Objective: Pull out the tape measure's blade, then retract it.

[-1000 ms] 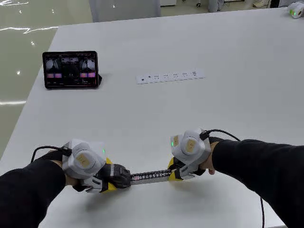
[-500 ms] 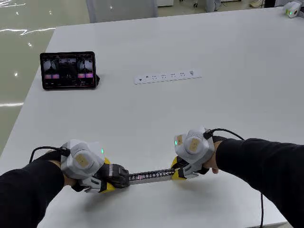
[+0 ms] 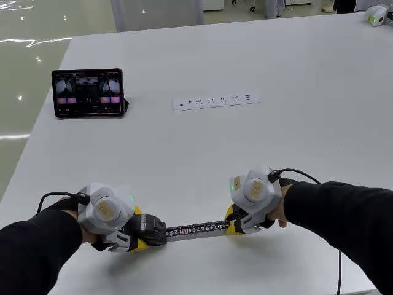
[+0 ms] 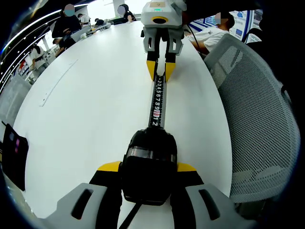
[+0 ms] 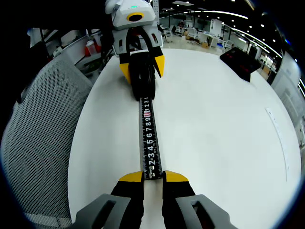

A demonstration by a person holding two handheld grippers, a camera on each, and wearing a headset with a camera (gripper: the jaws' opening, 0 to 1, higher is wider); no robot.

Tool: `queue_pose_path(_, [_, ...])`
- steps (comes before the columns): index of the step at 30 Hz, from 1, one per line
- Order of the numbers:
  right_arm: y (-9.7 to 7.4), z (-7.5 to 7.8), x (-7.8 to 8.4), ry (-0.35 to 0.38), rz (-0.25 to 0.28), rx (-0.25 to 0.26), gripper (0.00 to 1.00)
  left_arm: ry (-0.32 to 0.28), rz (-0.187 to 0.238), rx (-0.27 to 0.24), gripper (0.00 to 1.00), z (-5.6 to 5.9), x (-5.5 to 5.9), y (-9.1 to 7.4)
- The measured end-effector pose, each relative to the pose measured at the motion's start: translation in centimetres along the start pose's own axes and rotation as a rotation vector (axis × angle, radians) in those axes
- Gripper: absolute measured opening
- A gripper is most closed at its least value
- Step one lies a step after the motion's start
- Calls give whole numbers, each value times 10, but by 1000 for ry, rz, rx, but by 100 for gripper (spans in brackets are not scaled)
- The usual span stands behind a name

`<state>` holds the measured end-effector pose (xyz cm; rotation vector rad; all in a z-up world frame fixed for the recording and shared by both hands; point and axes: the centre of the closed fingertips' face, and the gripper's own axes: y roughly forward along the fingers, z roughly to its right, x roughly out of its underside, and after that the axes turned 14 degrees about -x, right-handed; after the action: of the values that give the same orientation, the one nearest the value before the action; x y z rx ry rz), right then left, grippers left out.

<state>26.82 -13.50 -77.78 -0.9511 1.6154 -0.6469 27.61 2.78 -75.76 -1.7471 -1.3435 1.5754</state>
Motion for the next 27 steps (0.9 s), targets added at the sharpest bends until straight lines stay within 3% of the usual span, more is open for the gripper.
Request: queue_pose_path(27, [-13, -1, 22, 18, -18, 18, 10, -4, 7, -3, 34, 0, 0, 1])
